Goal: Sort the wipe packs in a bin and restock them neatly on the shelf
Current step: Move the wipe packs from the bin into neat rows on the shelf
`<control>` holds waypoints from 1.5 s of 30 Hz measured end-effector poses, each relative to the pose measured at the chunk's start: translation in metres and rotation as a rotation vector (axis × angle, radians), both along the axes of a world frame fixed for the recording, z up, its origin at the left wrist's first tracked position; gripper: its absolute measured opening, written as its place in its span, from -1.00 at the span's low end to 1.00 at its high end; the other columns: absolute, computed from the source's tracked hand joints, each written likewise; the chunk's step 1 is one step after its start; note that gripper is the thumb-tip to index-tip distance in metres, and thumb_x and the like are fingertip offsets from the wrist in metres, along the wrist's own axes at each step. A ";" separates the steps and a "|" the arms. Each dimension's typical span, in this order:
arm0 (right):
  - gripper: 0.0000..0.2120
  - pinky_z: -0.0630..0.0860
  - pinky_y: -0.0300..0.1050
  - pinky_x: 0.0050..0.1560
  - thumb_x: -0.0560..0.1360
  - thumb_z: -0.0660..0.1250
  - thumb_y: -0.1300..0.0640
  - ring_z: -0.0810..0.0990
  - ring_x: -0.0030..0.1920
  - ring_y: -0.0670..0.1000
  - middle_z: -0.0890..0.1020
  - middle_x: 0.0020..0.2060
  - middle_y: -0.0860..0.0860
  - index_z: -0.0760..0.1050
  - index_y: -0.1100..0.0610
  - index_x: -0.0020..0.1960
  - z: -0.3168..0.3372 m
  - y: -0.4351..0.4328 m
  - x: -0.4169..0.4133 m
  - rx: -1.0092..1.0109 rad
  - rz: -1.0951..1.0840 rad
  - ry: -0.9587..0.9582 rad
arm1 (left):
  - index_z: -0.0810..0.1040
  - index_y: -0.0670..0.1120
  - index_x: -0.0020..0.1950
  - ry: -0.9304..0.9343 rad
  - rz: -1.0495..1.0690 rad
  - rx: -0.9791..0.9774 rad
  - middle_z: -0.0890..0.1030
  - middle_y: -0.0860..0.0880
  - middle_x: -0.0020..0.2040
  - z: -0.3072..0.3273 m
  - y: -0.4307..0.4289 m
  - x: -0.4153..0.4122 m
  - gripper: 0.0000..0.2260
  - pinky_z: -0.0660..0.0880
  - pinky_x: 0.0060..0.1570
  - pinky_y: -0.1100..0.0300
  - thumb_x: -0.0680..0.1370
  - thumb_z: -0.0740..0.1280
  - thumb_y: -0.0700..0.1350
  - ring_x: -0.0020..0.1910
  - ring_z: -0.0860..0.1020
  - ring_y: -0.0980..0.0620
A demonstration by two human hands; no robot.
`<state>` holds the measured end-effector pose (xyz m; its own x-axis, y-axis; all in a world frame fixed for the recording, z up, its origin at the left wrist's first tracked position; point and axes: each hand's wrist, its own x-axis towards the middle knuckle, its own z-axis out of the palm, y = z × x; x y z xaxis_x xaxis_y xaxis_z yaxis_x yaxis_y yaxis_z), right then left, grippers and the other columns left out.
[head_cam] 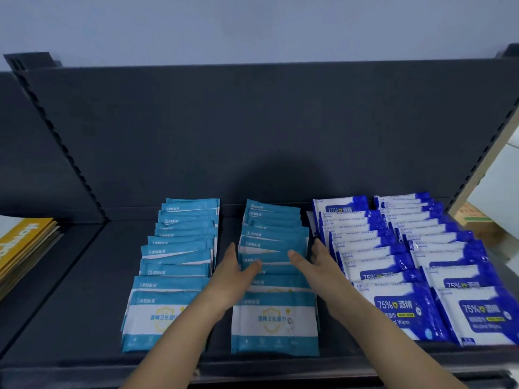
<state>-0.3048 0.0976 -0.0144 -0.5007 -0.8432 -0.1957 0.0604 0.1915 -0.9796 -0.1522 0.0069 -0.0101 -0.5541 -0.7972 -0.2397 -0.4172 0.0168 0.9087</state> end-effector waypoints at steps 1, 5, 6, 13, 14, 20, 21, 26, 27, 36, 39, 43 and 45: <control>-0.25 0.31 -0.22 0.26 0.52 0.30 -0.04 0.32 0.27 -0.16 0.26 0.33 -0.20 -0.06 0.05 0.54 -0.001 -0.008 -0.004 -0.006 -0.002 -0.014 | -0.02 -0.03 0.56 0.001 -0.008 0.008 0.23 0.07 0.47 0.000 -0.004 -0.002 -0.33 0.31 0.38 0.10 0.58 0.29 0.03 0.41 0.30 0.06; -0.20 0.39 0.03 0.34 0.43 0.36 -0.18 0.42 0.32 -0.04 0.38 0.39 -0.06 0.06 0.02 0.52 -0.001 -0.034 -0.009 -0.014 0.010 -0.065 | 0.31 0.08 0.37 0.057 -0.067 -0.013 0.51 0.09 0.25 -0.007 -0.017 -0.009 -0.63 0.45 0.10 0.37 0.59 0.28 -0.08 0.14 0.50 0.21; -0.19 0.41 0.04 0.33 0.41 0.37 -0.20 0.44 0.30 -0.05 0.41 0.37 -0.07 0.08 0.00 0.51 -0.001 -0.038 -0.008 -0.022 0.032 -0.057 | 0.31 0.09 0.38 0.069 -0.077 -0.005 0.53 0.12 0.21 -0.008 -0.018 -0.010 -0.62 0.44 0.05 0.42 0.59 0.29 -0.10 0.12 0.50 0.24; -0.28 0.48 -0.06 0.22 0.41 0.38 -0.18 0.45 0.26 -0.08 0.43 0.30 -0.14 0.16 0.00 0.44 -0.005 -0.047 -0.021 0.029 0.020 -0.055 | 0.34 0.11 0.34 0.090 -0.099 0.010 0.52 0.13 0.21 -0.008 -0.026 -0.006 -0.63 0.43 0.02 0.43 0.57 0.32 -0.09 0.12 0.50 0.25; -0.09 0.43 0.02 0.30 0.30 0.40 -0.28 0.41 0.32 -0.04 0.38 0.37 -0.10 0.10 0.01 0.50 -0.003 -0.048 -0.022 0.054 0.005 -0.049 | 0.34 0.09 0.34 0.078 -0.094 -0.003 0.51 0.11 0.21 -0.007 -0.030 -0.006 -0.63 0.42 0.01 0.43 0.56 0.33 -0.07 0.13 0.49 0.24; -0.32 0.41 -0.06 0.28 0.43 0.31 -0.25 0.47 0.25 -0.04 0.47 0.28 -0.08 0.27 0.08 0.41 0.002 -0.075 -0.032 0.115 -0.057 -0.032 | 0.37 0.01 0.28 0.045 -0.081 0.039 0.55 0.10 0.11 0.007 -0.059 -0.025 -0.67 0.45 -0.07 0.38 0.55 0.34 -0.03 0.05 0.52 0.21; -0.47 0.46 -0.11 0.18 0.48 0.29 -0.19 0.52 0.16 -0.05 0.53 0.20 -0.07 0.34 0.08 0.33 0.002 -0.079 -0.032 0.102 -0.053 -0.042 | 0.38 0.00 0.27 0.043 -0.075 0.066 0.56 0.09 0.10 0.008 -0.064 -0.028 -0.68 0.45 -0.08 0.36 0.55 0.35 -0.02 0.04 0.53 0.19; -0.46 0.49 0.02 0.22 0.44 0.32 -0.23 0.54 0.17 0.02 0.54 0.19 -0.04 0.35 0.04 0.29 0.004 -0.096 -0.030 0.138 -0.060 -0.122 | 0.44 -0.02 0.26 0.024 -0.107 0.151 0.59 0.02 0.11 0.002 -0.084 -0.041 -0.66 0.51 0.05 0.24 0.51 0.40 -0.12 0.06 0.56 0.11; -0.45 0.45 0.04 0.26 0.41 0.34 -0.24 0.53 0.19 0.01 0.54 0.19 -0.05 0.36 0.05 0.27 0.005 -0.099 -0.030 0.137 -0.059 -0.131 | 0.41 -0.04 0.30 0.018 -0.107 0.156 0.59 0.00 0.14 0.000 -0.087 -0.042 -0.59 0.51 0.08 0.22 0.49 0.43 -0.13 0.09 0.56 0.09; 0.14 0.43 0.06 0.30 0.01 0.48 -0.45 0.48 0.28 0.05 0.47 0.33 0.00 0.24 0.01 0.46 -0.006 -0.114 -0.059 0.110 -0.050 -0.159 | 0.36 -0.07 0.32 0.034 -0.065 0.169 0.54 0.01 0.15 -0.002 -0.105 -0.042 -0.57 0.46 -0.09 0.34 0.50 0.41 -0.13 0.10 0.52 0.10; -0.08 0.47 -0.06 0.19 0.17 0.43 -0.42 0.48 0.22 -0.04 0.46 0.30 -0.09 0.29 -0.02 0.40 0.008 -0.116 -0.048 0.111 0.000 -0.220 | 0.32 -0.03 0.38 0.068 -0.079 0.197 0.54 0.06 0.16 -0.001 -0.103 -0.044 -0.57 0.45 -0.02 0.31 0.54 0.36 -0.07 0.10 0.52 0.13; -0.37 0.45 -0.19 0.09 0.44 0.30 -0.25 0.47 0.14 -0.13 0.43 0.29 -0.15 0.20 -0.08 0.43 0.009 -0.112 -0.038 0.083 0.068 -0.221 | 0.18 0.04 0.48 0.139 -0.091 0.237 0.50 0.18 0.12 0.001 -0.097 -0.045 -0.50 0.45 -0.04 0.33 0.59 0.28 0.00 0.06 0.50 0.22; -0.16 0.44 -0.12 0.24 0.31 0.38 -0.34 0.45 0.25 -0.11 0.36 0.37 -0.16 0.15 -0.09 0.47 0.012 -0.107 -0.039 0.038 0.040 -0.234 | 0.06 0.08 0.52 0.172 -0.074 0.252 0.43 0.21 0.16 0.004 -0.095 -0.043 -0.45 0.42 -0.06 0.37 0.60 0.24 0.05 0.03 0.46 0.27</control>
<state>-0.3440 -0.0091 -0.0024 -0.4047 -0.8512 -0.3344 0.2764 0.2347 -0.9319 -0.1951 -0.0884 -0.0062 -0.6580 -0.6804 -0.3226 -0.2633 -0.1935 0.9451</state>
